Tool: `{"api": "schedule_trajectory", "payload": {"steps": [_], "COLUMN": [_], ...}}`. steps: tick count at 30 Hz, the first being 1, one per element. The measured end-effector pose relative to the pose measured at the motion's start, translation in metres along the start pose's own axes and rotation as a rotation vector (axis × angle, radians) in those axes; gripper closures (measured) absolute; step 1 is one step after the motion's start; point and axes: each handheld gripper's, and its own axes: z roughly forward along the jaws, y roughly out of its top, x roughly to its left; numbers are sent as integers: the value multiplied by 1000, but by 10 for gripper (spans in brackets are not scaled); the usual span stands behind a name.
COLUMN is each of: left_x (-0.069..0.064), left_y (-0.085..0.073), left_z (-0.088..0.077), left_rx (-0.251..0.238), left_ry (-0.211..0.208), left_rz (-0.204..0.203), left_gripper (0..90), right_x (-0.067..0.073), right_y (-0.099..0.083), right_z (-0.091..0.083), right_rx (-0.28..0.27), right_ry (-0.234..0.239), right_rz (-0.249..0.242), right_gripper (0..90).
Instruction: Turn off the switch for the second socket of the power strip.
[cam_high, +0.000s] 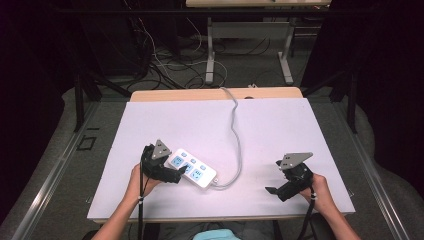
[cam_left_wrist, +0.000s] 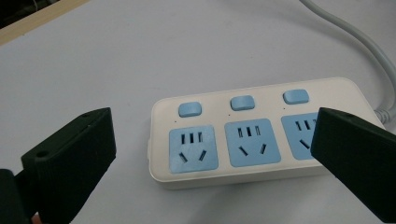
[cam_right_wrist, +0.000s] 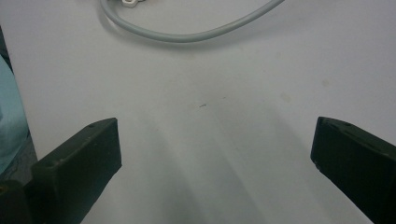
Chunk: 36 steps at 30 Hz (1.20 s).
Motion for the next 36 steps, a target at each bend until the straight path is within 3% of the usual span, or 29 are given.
{"api": "schedule_trajectory", "payload": {"steps": [10, 36], "left_x": [1, 8], "left_y": [-11, -60], "left_z": [-11, -45], "left_rx": [8, -5], "left_ry": [4, 48], "left_rz": [11, 8], "left_gripper": [1, 1], "right_x": [0, 0], "right_y": [0, 0], "right_z": [-1, 0], "right_rx": [-7, 3], "right_ry": [9, 11], "right_rz": [-10, -7], "right_gripper": [13, 13]}}
